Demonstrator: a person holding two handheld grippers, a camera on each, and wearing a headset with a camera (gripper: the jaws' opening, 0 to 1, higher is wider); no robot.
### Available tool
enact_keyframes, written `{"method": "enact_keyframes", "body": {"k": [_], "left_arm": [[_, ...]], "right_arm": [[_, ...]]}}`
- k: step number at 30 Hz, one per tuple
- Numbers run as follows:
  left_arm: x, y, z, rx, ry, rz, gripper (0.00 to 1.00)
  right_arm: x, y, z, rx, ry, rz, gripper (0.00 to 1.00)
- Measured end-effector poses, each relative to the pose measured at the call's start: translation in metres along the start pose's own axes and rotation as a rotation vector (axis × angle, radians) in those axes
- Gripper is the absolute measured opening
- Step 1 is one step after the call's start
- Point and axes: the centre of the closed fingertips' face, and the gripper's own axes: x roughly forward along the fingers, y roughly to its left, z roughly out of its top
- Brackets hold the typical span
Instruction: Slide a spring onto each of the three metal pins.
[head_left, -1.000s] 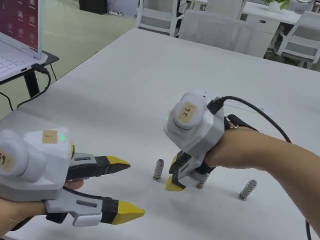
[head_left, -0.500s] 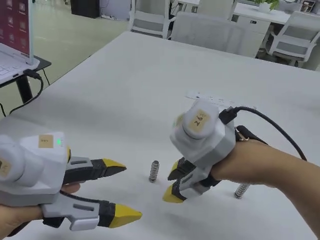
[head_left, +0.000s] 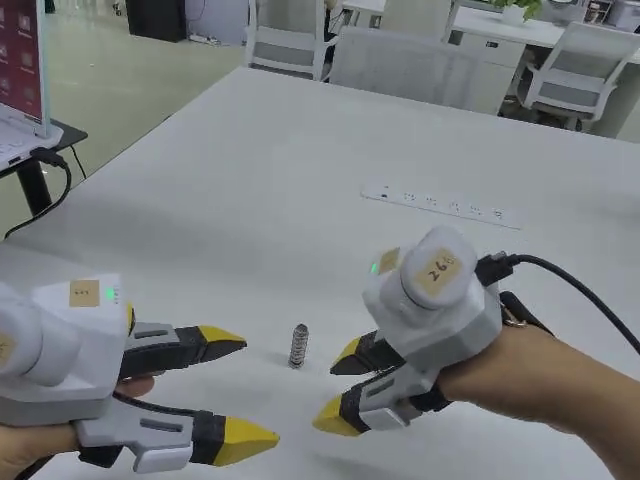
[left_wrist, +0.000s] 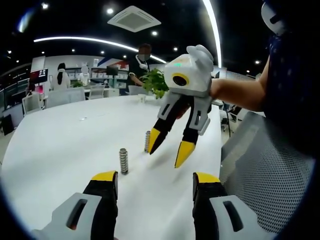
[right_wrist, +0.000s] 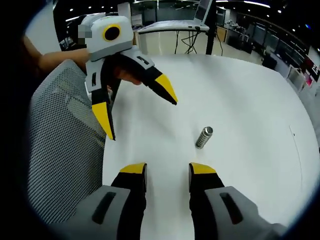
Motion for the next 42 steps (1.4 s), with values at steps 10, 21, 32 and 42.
{"method": "enact_keyframes", "body": {"k": [10, 21, 32, 42], "left_arm": [[0.004, -0.002, 0.000, -0.003, 0.004, -0.013, 0.57], [0.006, -0.004, 0.000, -0.006, 0.008, -0.016, 0.58], [0.009, -0.003, 0.002, -0.008, 0.002, -0.010, 0.60], [0.009, -0.002, 0.003, -0.009, 0.005, -0.004, 0.61]], "right_arm": [[-0.011, 0.006, -0.004, 0.046, -0.090, -0.015, 0.36], [-0.030, 0.011, -0.011, 0.090, -0.157, -0.039, 0.40], [-0.047, 0.014, -0.030, 0.136, -0.181, -0.064, 0.44], [-0.069, 0.009, -0.046, 0.195, -0.222, -0.118, 0.45]]}}
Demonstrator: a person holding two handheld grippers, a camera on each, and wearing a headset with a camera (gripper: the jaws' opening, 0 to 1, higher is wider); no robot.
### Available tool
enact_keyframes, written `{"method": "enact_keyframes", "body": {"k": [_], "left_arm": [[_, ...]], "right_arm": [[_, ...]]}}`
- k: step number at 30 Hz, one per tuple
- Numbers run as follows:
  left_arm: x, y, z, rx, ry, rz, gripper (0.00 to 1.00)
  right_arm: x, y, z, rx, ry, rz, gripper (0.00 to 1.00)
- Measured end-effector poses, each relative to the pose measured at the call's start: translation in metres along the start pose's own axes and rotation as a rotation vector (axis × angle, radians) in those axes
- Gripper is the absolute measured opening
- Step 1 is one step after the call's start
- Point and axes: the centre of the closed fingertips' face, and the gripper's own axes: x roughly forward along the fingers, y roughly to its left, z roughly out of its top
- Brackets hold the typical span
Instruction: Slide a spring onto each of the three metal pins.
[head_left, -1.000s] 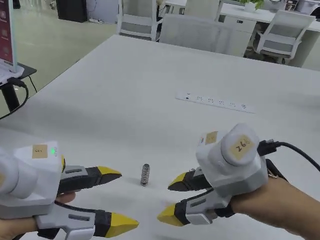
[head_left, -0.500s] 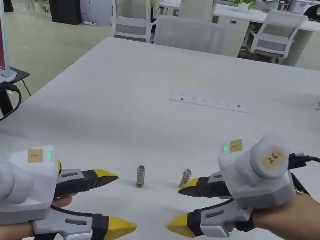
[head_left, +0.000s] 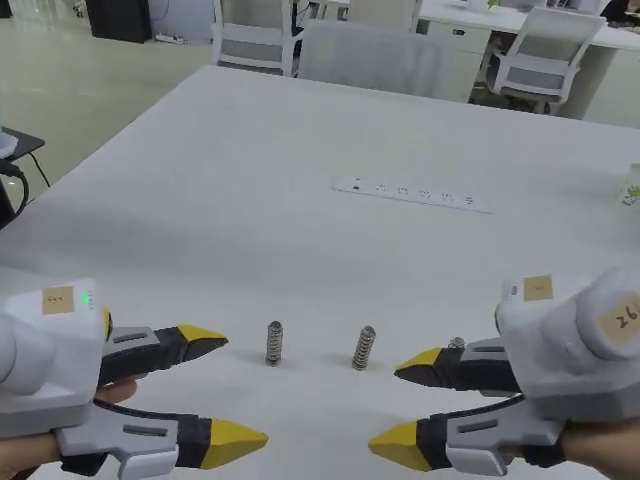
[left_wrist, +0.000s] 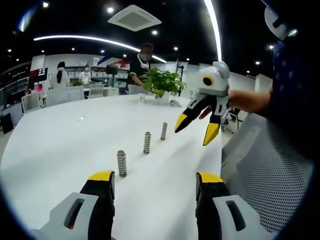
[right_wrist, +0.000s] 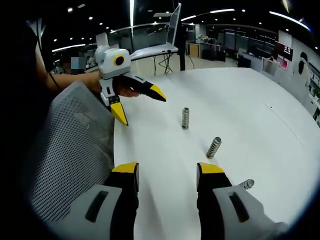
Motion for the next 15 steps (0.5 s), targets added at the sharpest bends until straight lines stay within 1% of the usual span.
{"method": "enact_keyframes", "body": {"k": [4, 8, 15], "left_arm": [[0.001, 0.000, 0.000, 0.000, 0.002, 0.000, 0.62], [0.001, 0.000, 0.001, -0.001, 0.001, 0.002, 0.62], [0.001, 0.001, 0.000, -0.003, 0.006, 0.003, 0.63]], "right_arm": [[-0.009, -0.003, -0.007, 0.020, -0.006, -0.022, 0.47], [-0.021, -0.014, -0.016, 0.056, -0.018, -0.068, 0.47], [-0.039, -0.029, -0.026, 0.099, -0.031, -0.119, 0.50]]}}
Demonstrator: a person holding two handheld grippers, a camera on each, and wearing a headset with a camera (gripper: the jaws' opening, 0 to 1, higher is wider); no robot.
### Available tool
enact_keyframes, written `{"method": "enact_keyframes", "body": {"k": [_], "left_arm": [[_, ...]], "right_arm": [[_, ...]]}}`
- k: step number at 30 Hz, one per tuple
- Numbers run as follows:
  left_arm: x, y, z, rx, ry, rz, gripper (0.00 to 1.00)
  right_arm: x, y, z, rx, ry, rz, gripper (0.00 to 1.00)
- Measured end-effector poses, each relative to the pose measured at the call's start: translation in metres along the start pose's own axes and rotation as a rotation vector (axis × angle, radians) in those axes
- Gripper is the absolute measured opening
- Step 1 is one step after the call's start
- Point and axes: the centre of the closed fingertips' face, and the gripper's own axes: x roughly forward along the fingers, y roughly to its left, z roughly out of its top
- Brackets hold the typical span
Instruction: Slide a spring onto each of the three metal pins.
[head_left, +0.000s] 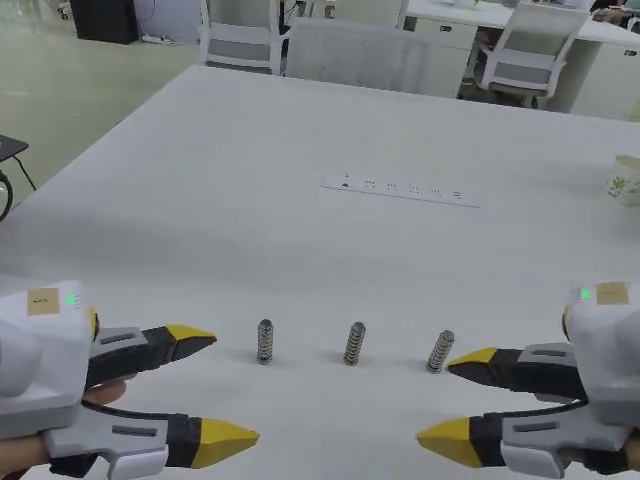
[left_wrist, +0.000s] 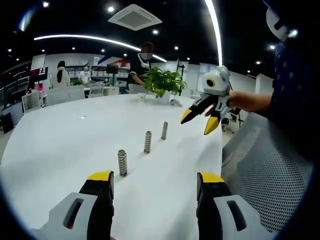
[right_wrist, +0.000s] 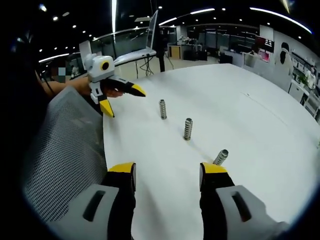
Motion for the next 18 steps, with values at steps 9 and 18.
{"method": "enact_keyframes", "body": {"k": [9, 18], "left_arm": [[0.001, 0.003, 0.001, -0.001, 0.002, 0.002, 0.64], [0.002, 0.006, -0.002, -0.011, 0.006, 0.003, 0.64]], "right_arm": [[-0.022, -0.025, -0.004, 0.034, -0.051, -0.069, 0.53], [-0.031, -0.035, -0.012, 0.024, -0.096, -0.105, 0.57]]}}
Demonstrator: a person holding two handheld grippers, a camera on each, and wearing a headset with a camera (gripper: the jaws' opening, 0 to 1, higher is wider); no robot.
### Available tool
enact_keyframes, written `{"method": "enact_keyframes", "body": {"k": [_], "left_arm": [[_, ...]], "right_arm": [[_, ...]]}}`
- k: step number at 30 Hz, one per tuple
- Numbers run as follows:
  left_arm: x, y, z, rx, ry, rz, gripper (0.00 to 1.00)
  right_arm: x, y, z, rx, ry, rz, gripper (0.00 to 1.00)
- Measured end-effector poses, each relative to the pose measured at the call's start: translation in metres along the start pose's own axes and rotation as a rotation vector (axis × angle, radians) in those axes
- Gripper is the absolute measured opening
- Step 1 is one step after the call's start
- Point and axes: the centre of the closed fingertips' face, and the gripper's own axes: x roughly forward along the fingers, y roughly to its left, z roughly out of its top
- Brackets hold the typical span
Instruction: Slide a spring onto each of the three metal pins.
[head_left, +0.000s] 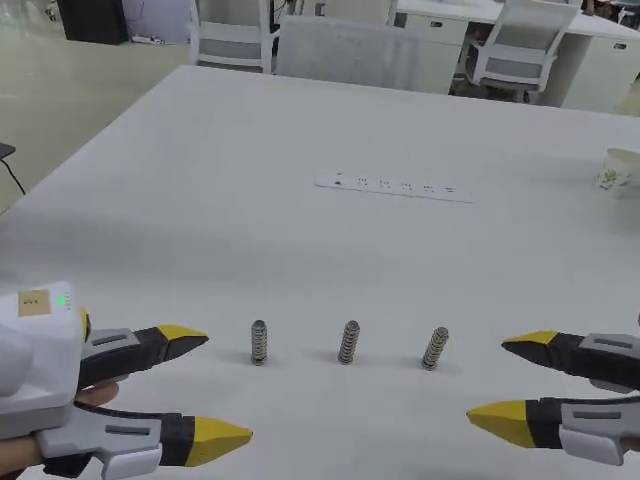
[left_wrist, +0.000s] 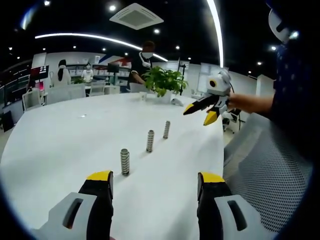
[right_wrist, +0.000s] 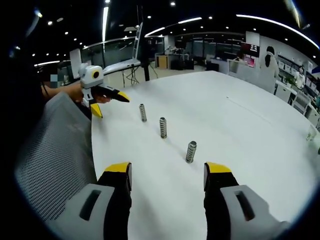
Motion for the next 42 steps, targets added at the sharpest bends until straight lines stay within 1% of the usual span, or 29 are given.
{"method": "enact_keyframes", "body": {"k": [9, 12, 19, 24, 28, 33, 42], "left_arm": [[-0.001, 0.004, 0.000, 0.000, 0.002, 0.007, 0.65], [-0.001, 0.005, -0.001, 0.001, 0.007, 0.011, 0.66], [-0.002, 0.007, -0.003, 0.006, 0.022, 0.013, 0.66], [-0.001, 0.009, -0.005, 0.023, 0.045, 0.013, 0.66], [0.000, 0.010, -0.004, 0.023, 0.046, 0.012, 0.67], [0.002, 0.011, -0.004, 0.026, 0.053, 0.010, 0.67], [0.003, 0.011, -0.003, 0.027, 0.060, 0.011, 0.67]], "right_arm": [[-0.002, -0.007, -0.007, -0.019, -0.023, -0.026, 0.61], [-0.002, -0.007, -0.009, -0.015, -0.027, -0.025, 0.62], [-0.004, -0.011, -0.011, -0.008, -0.020, -0.031, 0.64], [-0.006, -0.015, -0.011, -0.008, -0.024, -0.034, 0.65], [-0.006, -0.017, -0.012, -0.009, -0.022, -0.030, 0.65], [-0.005, -0.018, -0.016, -0.025, -0.004, -0.034, 0.66], [-0.003, -0.020, -0.017, -0.030, -0.009, -0.033, 0.67]]}}
